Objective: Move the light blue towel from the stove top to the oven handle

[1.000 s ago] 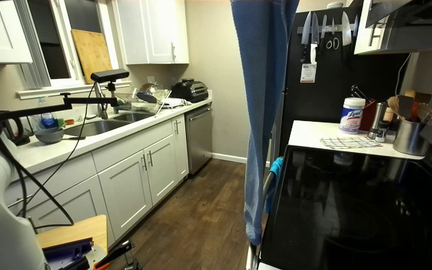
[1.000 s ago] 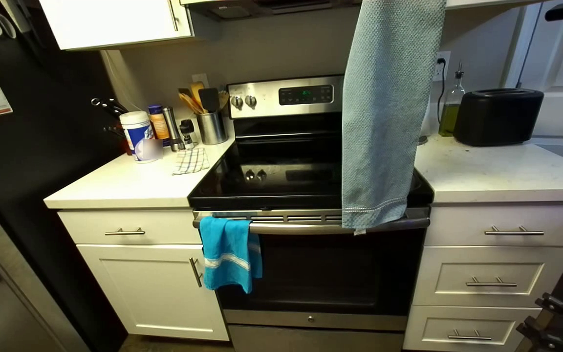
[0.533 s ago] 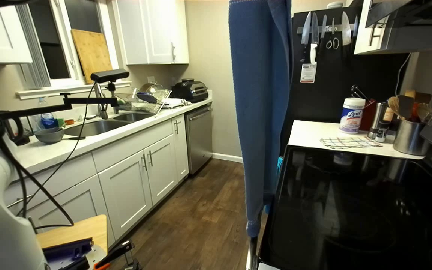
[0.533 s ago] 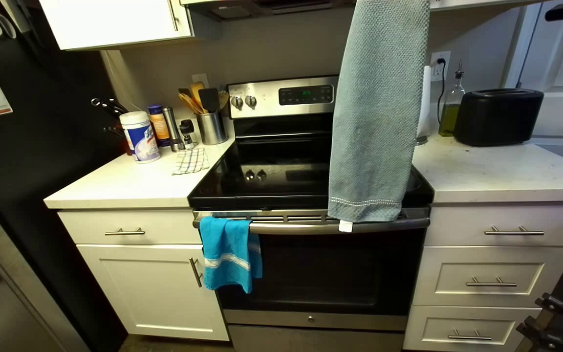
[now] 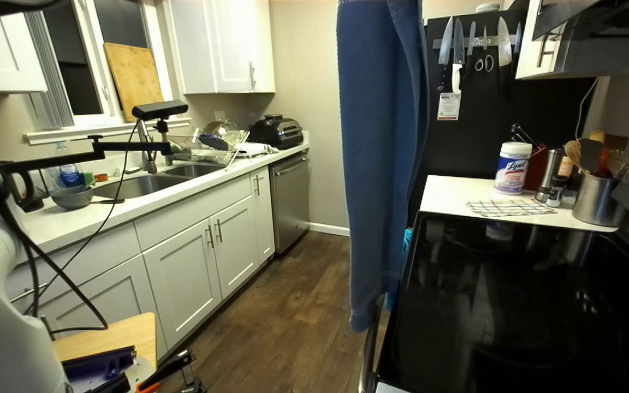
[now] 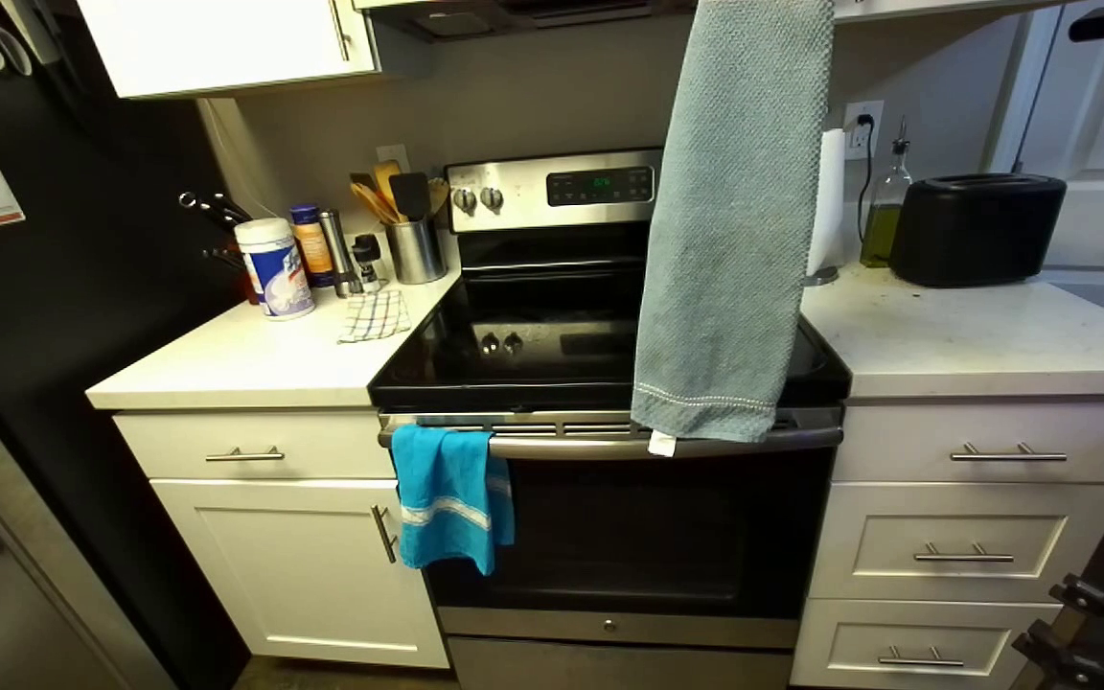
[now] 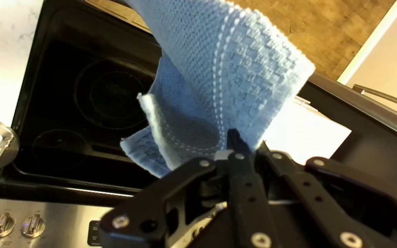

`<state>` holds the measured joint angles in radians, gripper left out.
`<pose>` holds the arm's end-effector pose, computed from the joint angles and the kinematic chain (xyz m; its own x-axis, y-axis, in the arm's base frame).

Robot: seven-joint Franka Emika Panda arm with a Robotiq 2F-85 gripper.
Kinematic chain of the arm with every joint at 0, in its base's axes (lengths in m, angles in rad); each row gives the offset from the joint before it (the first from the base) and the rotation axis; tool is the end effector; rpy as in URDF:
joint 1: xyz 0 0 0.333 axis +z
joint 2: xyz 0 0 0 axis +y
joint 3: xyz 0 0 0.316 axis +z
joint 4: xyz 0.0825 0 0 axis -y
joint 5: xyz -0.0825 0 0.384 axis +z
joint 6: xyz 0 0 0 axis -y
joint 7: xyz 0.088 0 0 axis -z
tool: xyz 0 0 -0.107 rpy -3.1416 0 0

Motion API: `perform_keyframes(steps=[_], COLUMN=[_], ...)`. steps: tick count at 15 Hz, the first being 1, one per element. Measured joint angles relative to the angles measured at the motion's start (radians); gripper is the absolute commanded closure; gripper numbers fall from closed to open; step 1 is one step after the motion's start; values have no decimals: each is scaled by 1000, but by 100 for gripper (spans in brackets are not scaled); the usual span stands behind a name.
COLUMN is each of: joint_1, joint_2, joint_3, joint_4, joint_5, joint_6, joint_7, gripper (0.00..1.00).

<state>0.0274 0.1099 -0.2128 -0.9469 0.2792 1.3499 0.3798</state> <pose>0.5216 -0.0508 0.8262 0.8650 -0.4621 0.1954 -0.3918 -0.8655 -0.3120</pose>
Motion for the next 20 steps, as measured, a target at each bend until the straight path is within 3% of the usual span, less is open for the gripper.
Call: perform_keyframes(steps=[8,20], joint_1=[-9,-8], joint_2=[36,206], joint_3=[-32,-25], joint_4=[19,18], joint_5=[0,0], joint_6=[0,0], joint_7=[0,-24], gripper=[98,98])
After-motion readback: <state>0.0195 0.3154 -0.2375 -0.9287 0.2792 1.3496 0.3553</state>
